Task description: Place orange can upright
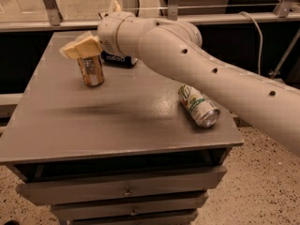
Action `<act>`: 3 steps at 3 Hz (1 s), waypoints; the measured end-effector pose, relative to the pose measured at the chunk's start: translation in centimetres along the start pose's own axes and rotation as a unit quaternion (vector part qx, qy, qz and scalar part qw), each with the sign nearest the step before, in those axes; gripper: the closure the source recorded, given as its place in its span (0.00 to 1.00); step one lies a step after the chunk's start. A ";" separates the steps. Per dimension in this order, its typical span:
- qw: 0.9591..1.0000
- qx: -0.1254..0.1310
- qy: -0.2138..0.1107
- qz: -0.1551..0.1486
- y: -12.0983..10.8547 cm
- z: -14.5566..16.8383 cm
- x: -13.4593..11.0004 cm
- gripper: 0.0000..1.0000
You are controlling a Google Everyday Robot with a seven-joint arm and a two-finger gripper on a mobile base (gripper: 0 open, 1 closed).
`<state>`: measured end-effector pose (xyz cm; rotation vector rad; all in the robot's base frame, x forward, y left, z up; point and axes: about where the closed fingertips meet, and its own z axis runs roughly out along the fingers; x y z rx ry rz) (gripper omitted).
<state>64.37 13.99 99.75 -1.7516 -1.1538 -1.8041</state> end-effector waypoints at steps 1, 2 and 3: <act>1.000 0.001 0.000 -0.001 -0.1 0.0 0.0 0.00; 0.999 -0.011 0.019 0.025 0.5 -0.3 0.5 0.00; 0.995 -0.041 0.049 0.073 2.9 -2.0 0.2 0.00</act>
Offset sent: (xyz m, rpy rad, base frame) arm 0.0054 -0.0143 0.0150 0.1715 0.0271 -0.0476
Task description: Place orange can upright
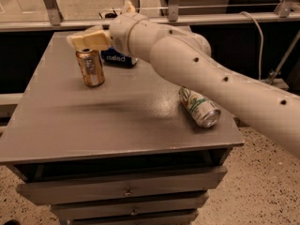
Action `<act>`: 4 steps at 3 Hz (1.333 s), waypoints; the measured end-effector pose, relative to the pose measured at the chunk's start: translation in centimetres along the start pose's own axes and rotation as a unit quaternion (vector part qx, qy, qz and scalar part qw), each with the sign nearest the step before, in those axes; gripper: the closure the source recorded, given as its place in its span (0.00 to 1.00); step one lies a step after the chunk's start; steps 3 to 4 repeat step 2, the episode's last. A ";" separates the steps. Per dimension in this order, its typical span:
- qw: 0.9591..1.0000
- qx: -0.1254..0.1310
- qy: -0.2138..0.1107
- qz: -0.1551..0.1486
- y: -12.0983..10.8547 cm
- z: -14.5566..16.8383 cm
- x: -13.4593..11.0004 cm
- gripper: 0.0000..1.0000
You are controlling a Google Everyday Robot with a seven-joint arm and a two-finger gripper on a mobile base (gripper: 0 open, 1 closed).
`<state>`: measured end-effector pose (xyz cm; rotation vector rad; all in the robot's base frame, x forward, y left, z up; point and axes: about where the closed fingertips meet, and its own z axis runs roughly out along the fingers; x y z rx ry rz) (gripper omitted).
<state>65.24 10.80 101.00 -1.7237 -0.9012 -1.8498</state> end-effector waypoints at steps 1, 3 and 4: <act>0.991 -0.116 0.053 0.046 10.7 -7.9 -0.3 0.00; 0.981 -0.174 0.076 0.046 17.1 -12.2 0.4 0.00; 0.981 -0.174 0.076 0.046 17.1 -12.2 0.4 0.00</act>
Offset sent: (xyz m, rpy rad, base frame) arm 0.0532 -0.2994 0.0478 0.2690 -0.1223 -0.4533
